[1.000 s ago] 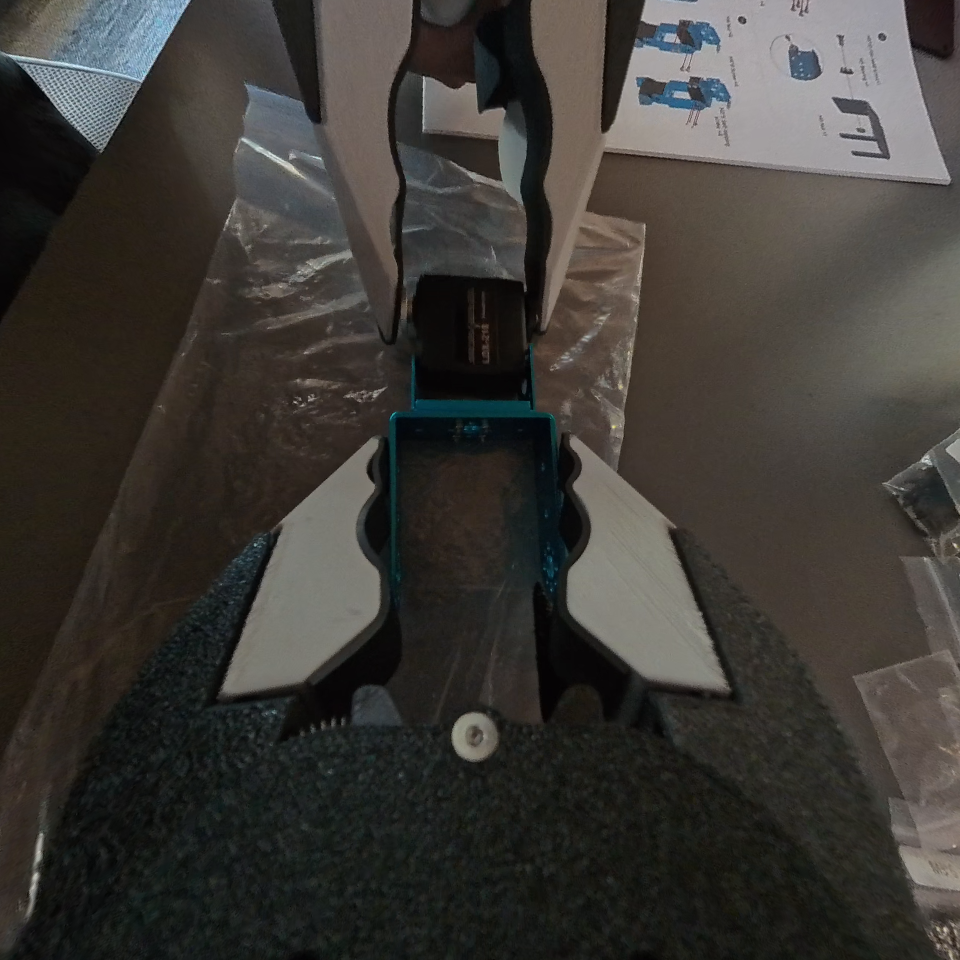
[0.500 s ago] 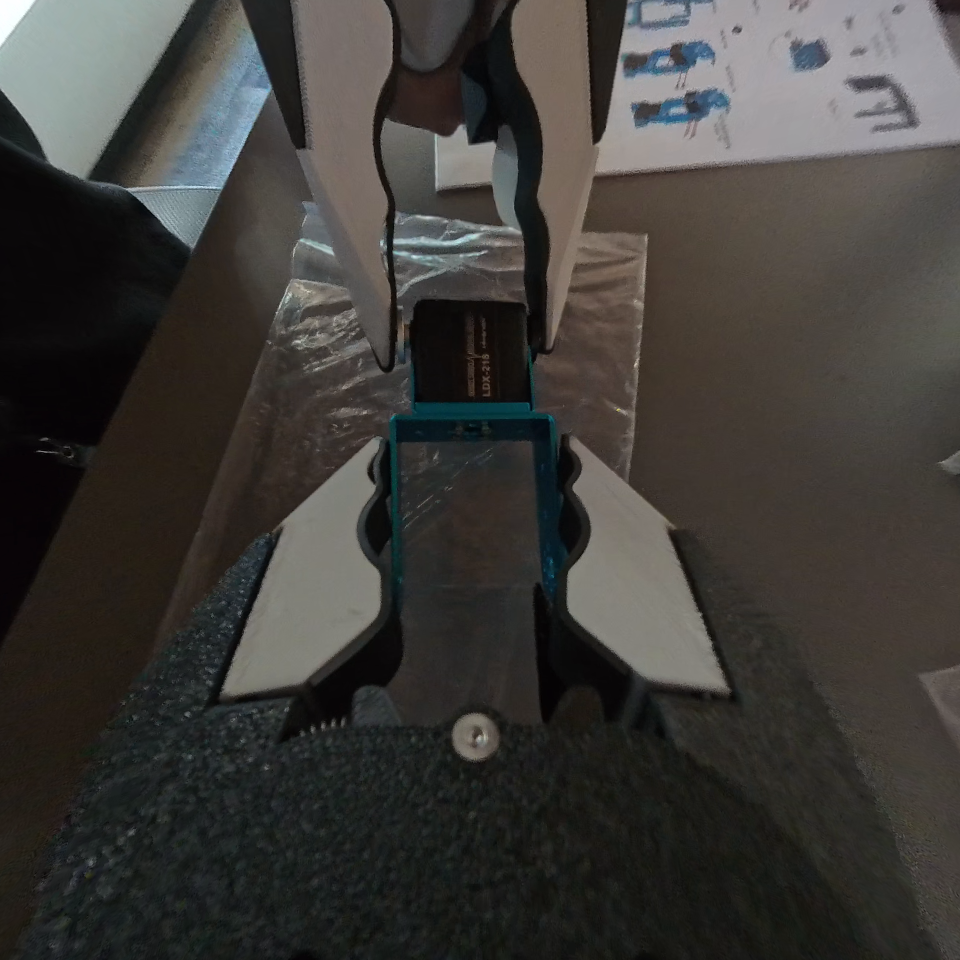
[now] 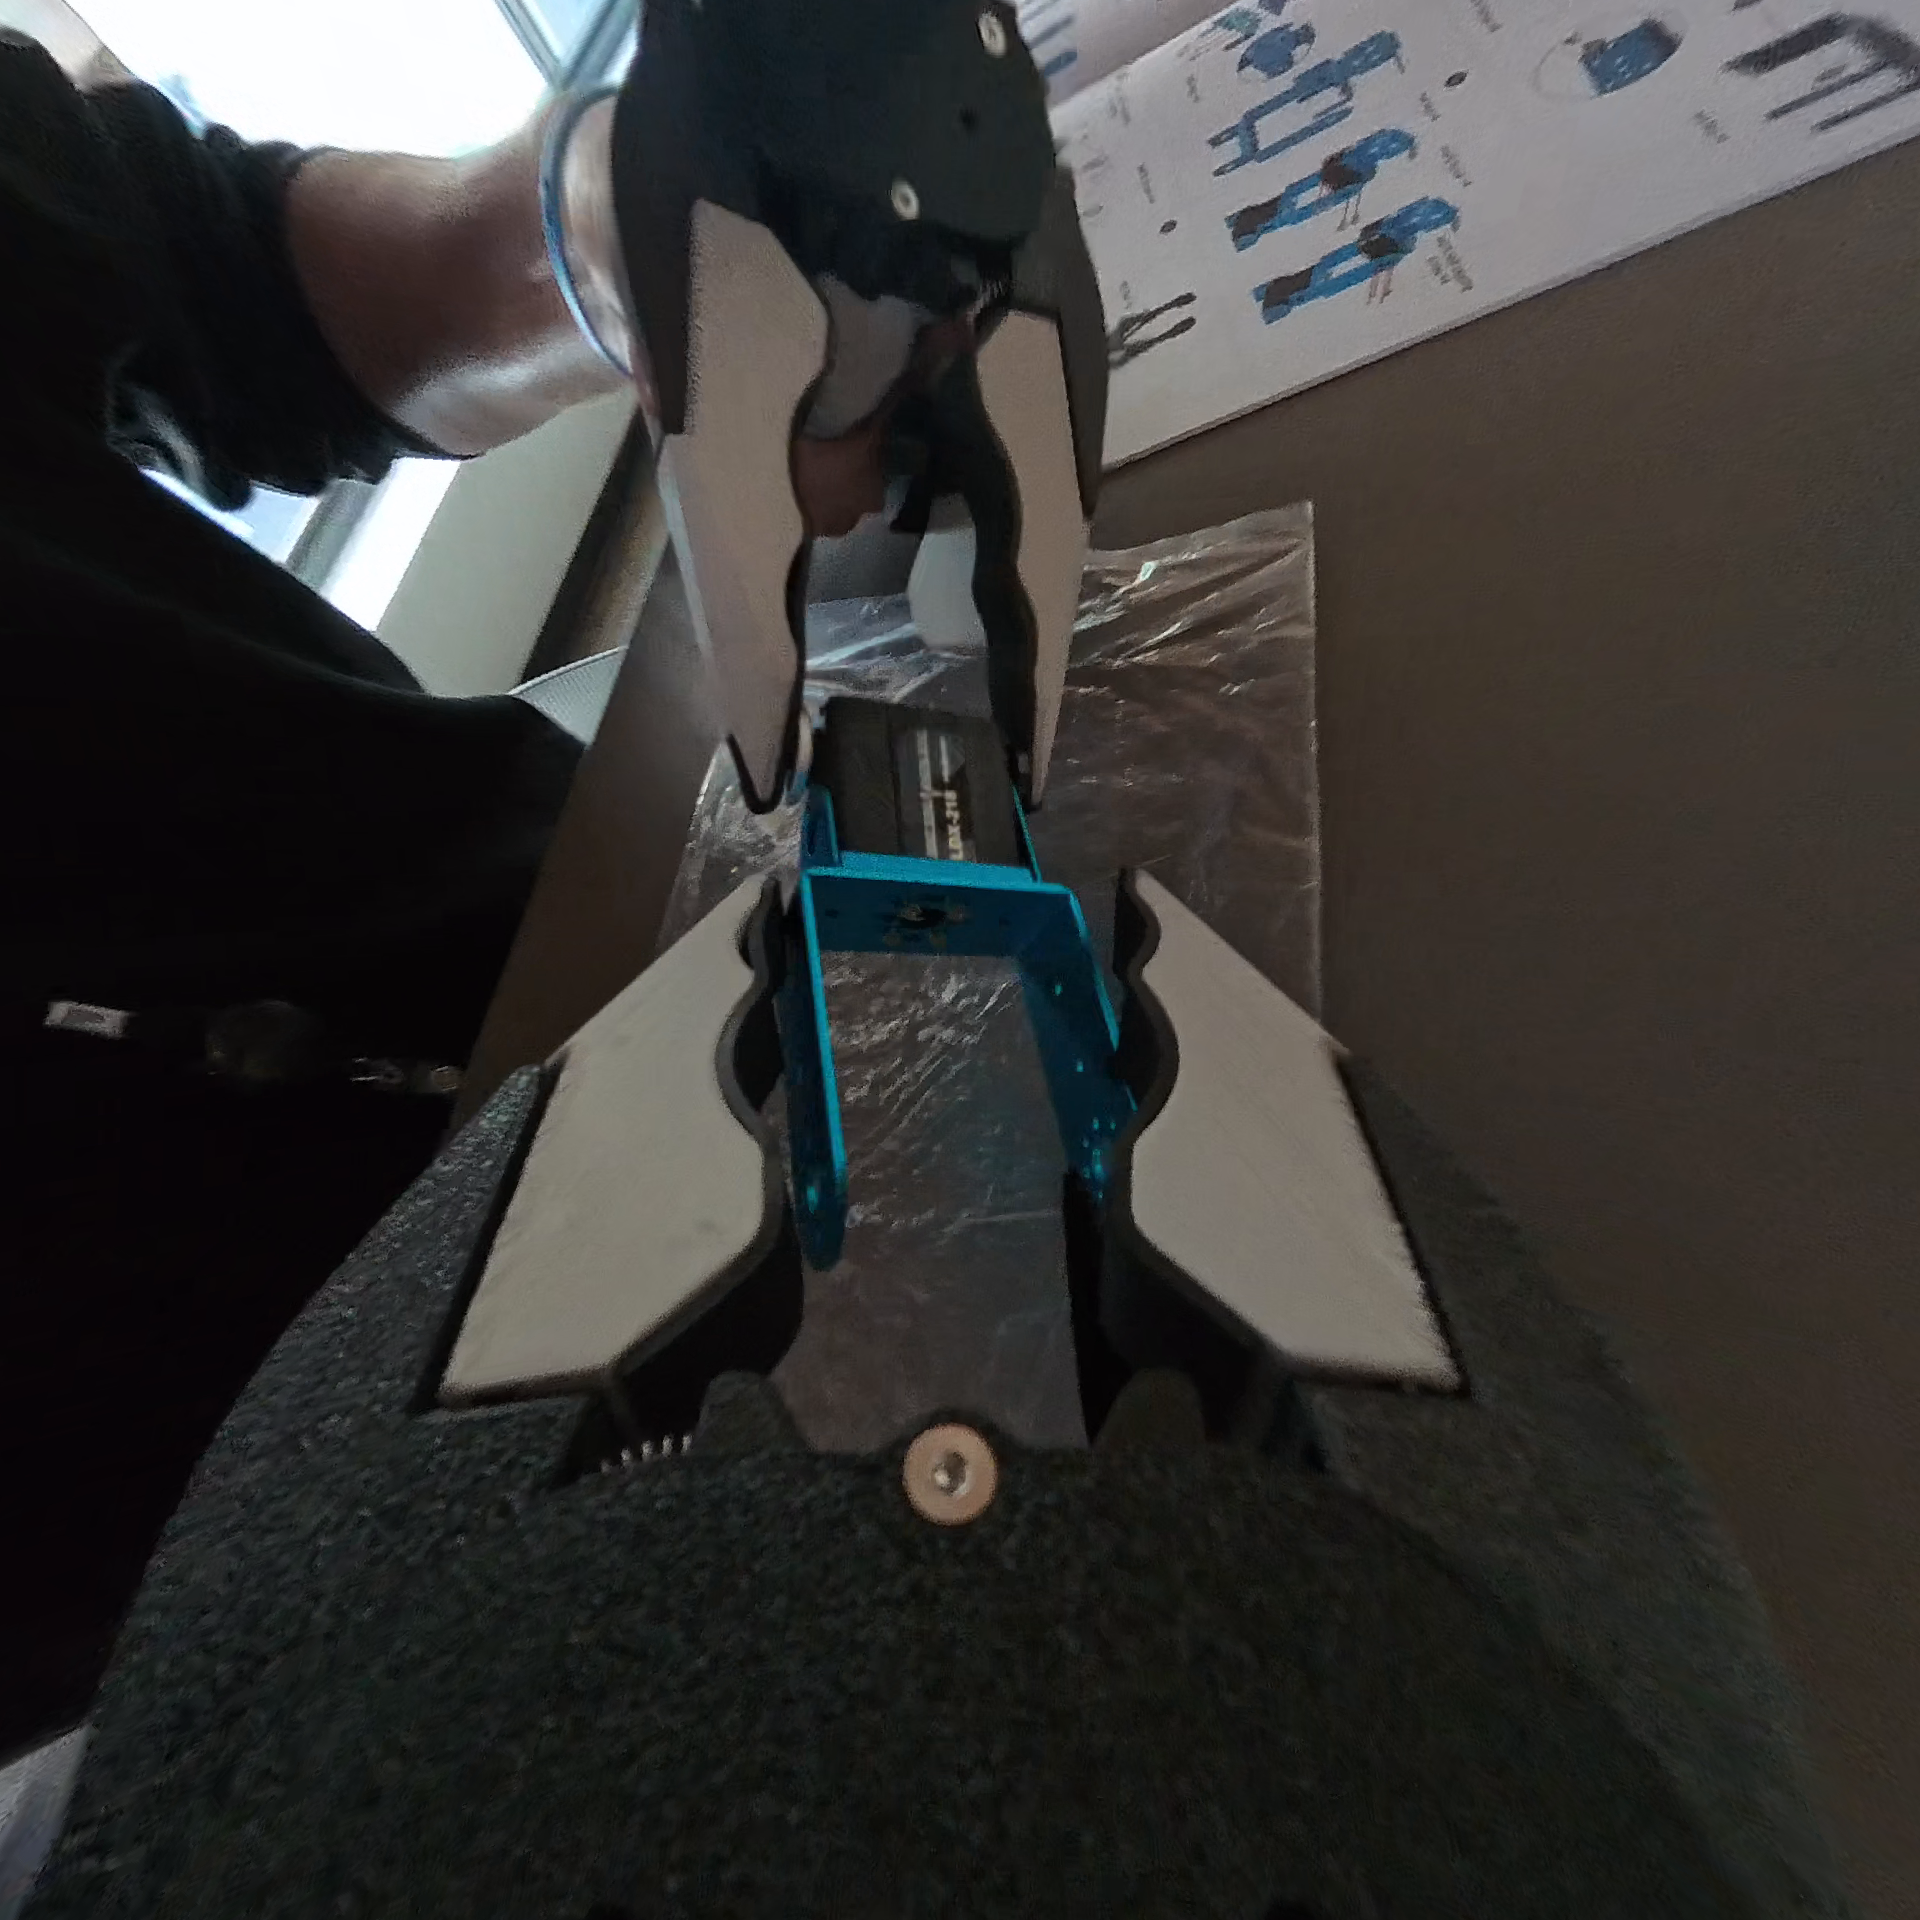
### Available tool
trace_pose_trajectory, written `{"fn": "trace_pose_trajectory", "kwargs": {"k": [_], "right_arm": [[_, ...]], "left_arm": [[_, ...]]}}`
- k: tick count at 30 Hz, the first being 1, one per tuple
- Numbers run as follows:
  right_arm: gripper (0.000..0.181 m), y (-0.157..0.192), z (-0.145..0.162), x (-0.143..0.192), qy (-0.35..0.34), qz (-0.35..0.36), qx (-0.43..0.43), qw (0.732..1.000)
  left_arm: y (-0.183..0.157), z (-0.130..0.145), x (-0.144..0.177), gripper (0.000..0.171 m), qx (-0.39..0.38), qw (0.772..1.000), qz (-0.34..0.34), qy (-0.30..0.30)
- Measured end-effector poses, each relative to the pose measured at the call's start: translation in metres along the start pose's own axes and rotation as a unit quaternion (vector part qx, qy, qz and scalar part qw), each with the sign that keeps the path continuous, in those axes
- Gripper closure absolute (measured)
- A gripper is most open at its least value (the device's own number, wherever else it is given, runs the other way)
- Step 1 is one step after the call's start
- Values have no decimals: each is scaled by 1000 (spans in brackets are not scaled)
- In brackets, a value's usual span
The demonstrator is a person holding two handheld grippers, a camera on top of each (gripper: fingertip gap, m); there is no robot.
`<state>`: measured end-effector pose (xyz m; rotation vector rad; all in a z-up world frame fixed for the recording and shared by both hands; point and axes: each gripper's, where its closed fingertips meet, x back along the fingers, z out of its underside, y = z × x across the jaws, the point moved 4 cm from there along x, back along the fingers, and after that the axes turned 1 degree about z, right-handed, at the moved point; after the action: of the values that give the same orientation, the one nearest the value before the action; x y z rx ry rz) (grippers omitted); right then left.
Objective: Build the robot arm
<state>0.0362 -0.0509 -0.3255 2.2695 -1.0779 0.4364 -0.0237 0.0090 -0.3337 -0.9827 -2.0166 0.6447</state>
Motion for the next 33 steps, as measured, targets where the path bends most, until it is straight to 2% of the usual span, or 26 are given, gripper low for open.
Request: {"fn": "trace_pose_trajectory", "kwargs": {"k": [4, 7, 9, 11, 15, 18, 21, 23, 25, 26, 30, 32, 33], "right_arm": [[110, 6, 0, 1, 32, 65, 87, 994], [111, 23, 3, 3, 79, 120, 208, 968], [122, 24, 7, 3, 114, 176, 284, 936], [142, 27, 7, 0, 108, 193, 333, 917], [151, 40, -5, 2, 31, 160, 329, 930], [152, 42, -10, 4, 18, 147, 312, 938], [152, 40, -11, 1, 19, 171, 328, 929], [152, 39, -10, 0, 24, 157, 311, 937], [152, 36, -8, 1, 18, 149, 300, 942], [152, 36, -7, 1, 13, 135, 287, 948], [153, 41, -7, -1, -19, 63, 228, 971], [153, 43, -8, -3, -28, 40, 205, 977], [152, 42, -9, -3, -32, 38, 197, 979]], "left_arm": [[1, 0, -3, 116, 47, 999, 26, -3], [-2, -4, -2, 115, 70, 996, 45, -3], [-7, -5, 0, 116, 84, 994, 67, -1], [-13, -6, 1, 116, 97, 991, 94, 3], [-21, -10, 2, 115, 150, 977, 152, -23], [-23, -9, 2, 115, 171, 968, 179, -47], [-22, -8, 6, 115, 119, 979, 151, -70], [-20, -7, 9, 113, 46, 990, 109, -82], [-18, -6, 13, 93, -29, 994, 57, -92], [-19, -4, 15, 91, -72, 992, 38, -93], [-31, 1, 11, 103, -188, 978, 14, -90], [-35, 1, 7, 120, -218, 972, 10, -86], [-37, 0, 6, 135, -231, 969, 5, -84]]}}
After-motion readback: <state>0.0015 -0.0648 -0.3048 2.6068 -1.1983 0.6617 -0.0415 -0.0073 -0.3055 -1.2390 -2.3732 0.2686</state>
